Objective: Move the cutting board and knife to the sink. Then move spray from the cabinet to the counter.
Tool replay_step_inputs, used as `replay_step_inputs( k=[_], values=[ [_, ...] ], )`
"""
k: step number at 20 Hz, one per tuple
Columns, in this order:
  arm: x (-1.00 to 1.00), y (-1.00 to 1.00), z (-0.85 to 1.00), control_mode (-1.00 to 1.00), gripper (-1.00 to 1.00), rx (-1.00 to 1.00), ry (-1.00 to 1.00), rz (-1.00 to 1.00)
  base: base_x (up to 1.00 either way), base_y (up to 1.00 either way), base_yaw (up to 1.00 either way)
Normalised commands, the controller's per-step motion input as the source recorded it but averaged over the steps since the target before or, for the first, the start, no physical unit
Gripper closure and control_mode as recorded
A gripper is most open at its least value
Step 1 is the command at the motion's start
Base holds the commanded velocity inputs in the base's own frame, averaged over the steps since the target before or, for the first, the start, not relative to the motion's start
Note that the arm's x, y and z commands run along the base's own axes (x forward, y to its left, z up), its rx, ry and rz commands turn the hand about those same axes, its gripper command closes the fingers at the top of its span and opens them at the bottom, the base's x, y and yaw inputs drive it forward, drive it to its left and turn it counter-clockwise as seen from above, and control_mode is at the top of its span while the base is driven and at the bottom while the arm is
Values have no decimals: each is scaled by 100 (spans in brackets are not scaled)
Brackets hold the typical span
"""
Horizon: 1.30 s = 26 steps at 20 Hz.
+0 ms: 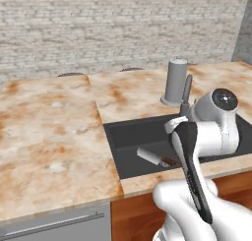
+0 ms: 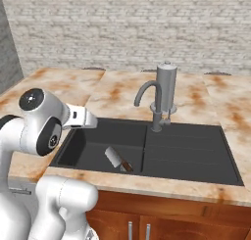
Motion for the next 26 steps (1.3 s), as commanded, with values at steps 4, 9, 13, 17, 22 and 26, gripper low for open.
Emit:
replay_step_inputs(
  k=[4, 9, 13, 17, 22, 26],
  values=[
    [-84, 0, 57, -100, -100, 0, -11, -1, 0, 0, 0],
    [-66, 4, 19, -100, -100, 0, 0, 0, 0, 0, 0],
    [-63, 0, 49, -100, -100, 0, 0, 0, 0, 0, 0],
    [-36, 3, 22, 100, -100, 0, 0, 0, -38, 28, 1],
    [0, 0, 0, 100, -100, 0, 0, 0, -30, 97, 22],
    [0, 0, 0, 100, -100, 0, 0, 0, 0, 100, 49]
  ],
)
